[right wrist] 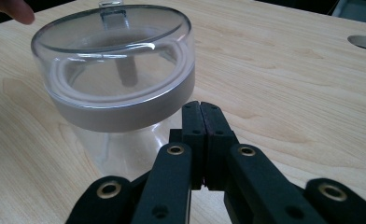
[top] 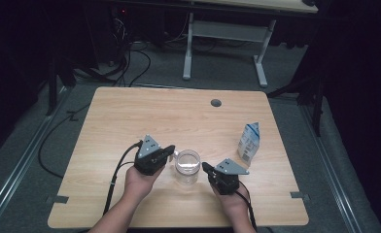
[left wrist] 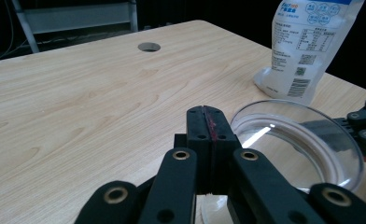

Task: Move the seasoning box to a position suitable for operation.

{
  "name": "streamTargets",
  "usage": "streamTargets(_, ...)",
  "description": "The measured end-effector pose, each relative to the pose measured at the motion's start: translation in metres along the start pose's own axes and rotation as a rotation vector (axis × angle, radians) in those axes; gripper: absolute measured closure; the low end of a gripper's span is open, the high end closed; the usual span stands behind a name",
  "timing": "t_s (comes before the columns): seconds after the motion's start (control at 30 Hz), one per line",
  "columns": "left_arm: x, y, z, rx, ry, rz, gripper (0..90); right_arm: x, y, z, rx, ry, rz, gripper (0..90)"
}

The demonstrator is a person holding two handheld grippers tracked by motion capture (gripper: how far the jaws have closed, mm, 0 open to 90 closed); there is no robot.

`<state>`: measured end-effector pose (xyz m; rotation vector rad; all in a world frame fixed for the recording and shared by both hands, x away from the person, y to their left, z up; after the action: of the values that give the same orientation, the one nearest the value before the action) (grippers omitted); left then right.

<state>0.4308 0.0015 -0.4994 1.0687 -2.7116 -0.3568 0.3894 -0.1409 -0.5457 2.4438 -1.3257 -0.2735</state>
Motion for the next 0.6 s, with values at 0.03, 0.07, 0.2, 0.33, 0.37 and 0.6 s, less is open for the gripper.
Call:
streamTargets(0.03, 0.0004, -0.0004, 0.0002, 0.0, -0.002, 0.0, 90.0, 0.0009, 0.0012, 0.0, 0.001, 0.009, 0.001, 89.5)
streamTargets(0.07, 0.0016, -0.001, -0.0001, 0.003, -0.003, 0.003, 90.0, 0.0009, 0.0015, -0.0001, 0.003, 0.006, 0.001, 89.5)
streamTargets(0.2, 0.0025, -0.0021, -0.0009, 0.006, -0.003, 0.005, 90.0, 0.0008, 0.0017, -0.0002, 0.003, 0.009, 0.004, 89.5)
streamTargets(0.33, 0.0034, -0.0027, -0.0001, 0.003, -0.016, 0.006, 90.0, 0.0003, 0.0021, -0.0007, 0.004, 0.007, 0.004, 89.5)
streamTargets(0.37, 0.0036, -0.0032, 0.0002, 0.002, -0.016, 0.005, 90.0, 0.0002, 0.0029, -0.0016, 0.008, 0.005, 0.004, 89.5)
streamTargets(0.6, 0.0046, -0.0047, 0.0013, 0.004, -0.033, -0.006, 90.0, 0.0006, 0.0042, -0.0027, 0.015, 0.002, 0.004, 89.4)
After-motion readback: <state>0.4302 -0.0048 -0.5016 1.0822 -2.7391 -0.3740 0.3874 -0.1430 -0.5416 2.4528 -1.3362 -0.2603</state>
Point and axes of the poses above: each handheld gripper's, and its own axes: y roughly backward along the jaws, z roughly out of its underside, x roughly to its right, the point moved 10 cm from there along -y, roughly forward along the jaws, and after that the axes turned 6 degrees about x, right-handed, at the moved point
